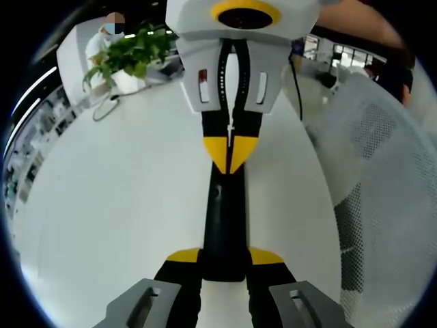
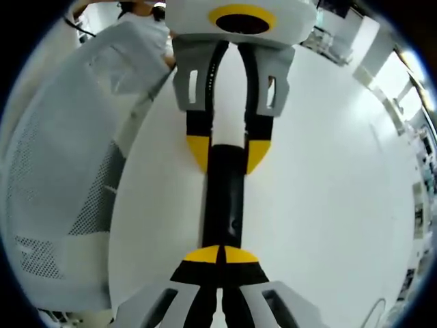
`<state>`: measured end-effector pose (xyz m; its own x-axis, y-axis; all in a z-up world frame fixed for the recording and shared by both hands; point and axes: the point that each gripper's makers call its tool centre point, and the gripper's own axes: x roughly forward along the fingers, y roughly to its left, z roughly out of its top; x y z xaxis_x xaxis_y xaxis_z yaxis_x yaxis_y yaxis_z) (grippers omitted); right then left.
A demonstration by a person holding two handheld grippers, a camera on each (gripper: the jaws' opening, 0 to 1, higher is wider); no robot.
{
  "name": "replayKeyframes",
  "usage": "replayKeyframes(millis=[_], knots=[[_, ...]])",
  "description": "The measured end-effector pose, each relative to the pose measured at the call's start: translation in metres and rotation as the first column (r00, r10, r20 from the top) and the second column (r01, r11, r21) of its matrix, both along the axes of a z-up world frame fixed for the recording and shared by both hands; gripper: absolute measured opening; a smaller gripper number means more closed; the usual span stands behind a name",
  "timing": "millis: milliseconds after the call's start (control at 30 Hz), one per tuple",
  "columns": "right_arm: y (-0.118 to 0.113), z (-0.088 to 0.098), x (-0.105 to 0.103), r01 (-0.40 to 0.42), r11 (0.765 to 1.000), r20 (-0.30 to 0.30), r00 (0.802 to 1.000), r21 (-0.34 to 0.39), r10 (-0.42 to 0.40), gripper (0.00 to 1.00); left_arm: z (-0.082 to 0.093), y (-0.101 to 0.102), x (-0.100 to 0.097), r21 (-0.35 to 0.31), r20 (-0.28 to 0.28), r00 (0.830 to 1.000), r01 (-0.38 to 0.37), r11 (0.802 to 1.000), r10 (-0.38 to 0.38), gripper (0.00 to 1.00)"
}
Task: Press the specified remote control buttons in sequence, fully releasing each button before pressing the next.
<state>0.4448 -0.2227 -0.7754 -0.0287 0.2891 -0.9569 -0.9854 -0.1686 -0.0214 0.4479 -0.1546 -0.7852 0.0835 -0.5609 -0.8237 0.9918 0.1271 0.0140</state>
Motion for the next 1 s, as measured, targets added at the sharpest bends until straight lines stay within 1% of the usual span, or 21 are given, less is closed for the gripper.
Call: replayKeyframes(millis=[200,467,667,800,1000], knots=[[0.000,0.005,0.001,0.006,1.000,0.007,1.000,0.010,-0.006,0.00,0.001,-0.001,-0.001,-0.001,0.000,1.000,0.001,1.000,-0.001,0.23],[0.001,0.008,0.004,0.008,1.000,0.010,1.000,0.014,-0.008,0.00,0.001,-0.001,-0.001,0.000,0.001,1.000,0.003,1.000,-0.003,0.23],[0.010,0.010,0.004,-0.002,1.000,0.011,1.000,0.021,0.002,0.00,0.001,-0.001,-0.002,-0.002,0.002,1.000,0.003,1.000,-0.003,0.23],[0.015,0.008,0.004,-0.013,1.000,0.008,1.000,0.022,0.013,0.00,0.000,0.001,0.001,-0.003,0.002,1.000,0.003,1.000,-0.003,0.23],[0.021,0.007,0.005,-0.017,0.999,0.003,1.000,0.028,0.017,0.00,0.000,0.001,0.001,-0.007,0.002,1.000,0.002,1.000,-0.002,0.23]])
